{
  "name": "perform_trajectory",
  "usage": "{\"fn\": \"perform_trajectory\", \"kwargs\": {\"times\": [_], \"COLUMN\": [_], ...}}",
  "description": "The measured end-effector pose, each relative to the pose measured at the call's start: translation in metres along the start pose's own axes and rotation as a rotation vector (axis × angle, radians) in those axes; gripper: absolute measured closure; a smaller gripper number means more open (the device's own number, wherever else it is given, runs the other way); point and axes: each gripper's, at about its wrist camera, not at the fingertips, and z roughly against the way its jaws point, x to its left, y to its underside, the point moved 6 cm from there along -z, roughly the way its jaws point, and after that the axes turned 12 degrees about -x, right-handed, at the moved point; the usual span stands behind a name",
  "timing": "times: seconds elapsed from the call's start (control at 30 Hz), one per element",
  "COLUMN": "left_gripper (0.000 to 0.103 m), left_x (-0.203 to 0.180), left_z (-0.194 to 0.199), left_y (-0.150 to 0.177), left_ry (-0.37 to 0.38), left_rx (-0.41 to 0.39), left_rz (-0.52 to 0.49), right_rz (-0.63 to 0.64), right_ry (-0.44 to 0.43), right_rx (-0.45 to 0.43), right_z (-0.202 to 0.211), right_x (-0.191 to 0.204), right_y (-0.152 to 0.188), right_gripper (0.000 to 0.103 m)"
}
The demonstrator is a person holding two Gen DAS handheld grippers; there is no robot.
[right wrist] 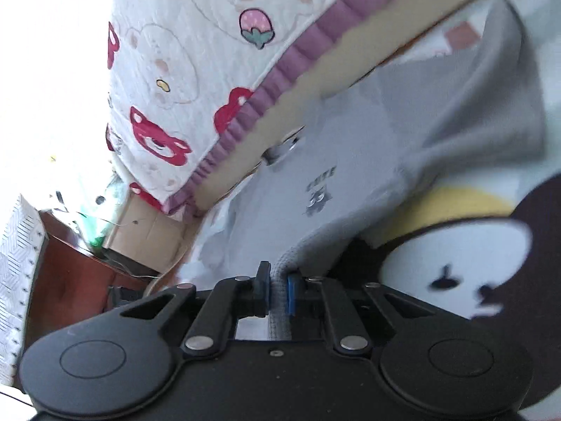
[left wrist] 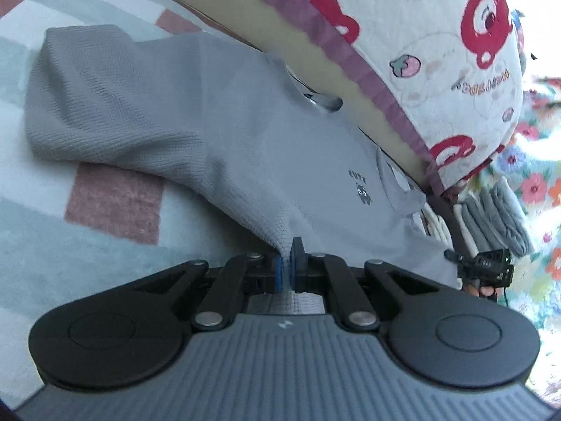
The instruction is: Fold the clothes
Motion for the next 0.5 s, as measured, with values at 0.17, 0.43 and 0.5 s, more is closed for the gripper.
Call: {"fn": "perform_trajectory", "kwargs": {"times": [0.17,0.43,0.5], "left_gripper": [0.098,0.061,0.059], "left_x": [0.004,0.005,0.008], "left_z": [-0.008,-0.029,-0.036], "left_y": [0.009,0.023,0.021], "left_ry": [-0.045,-0.131,-0.141], "left_rx": [0.049,0.155,0.148], "left_rz": [-0.002,-0.025,-0.001], "right_rz": [0.001,-0.047,-0.061], "right_ry": [0.082,0.135,0.119], "right_rx": [0.065,0.147,0.13], "right_z": [0.003,-0.015,-0.018], "right_x": [-0.018,-0.032,-0.032], "right_y": [0.016,0.04,0.041], "right_gripper": [0.092,0.054,0.052]}}
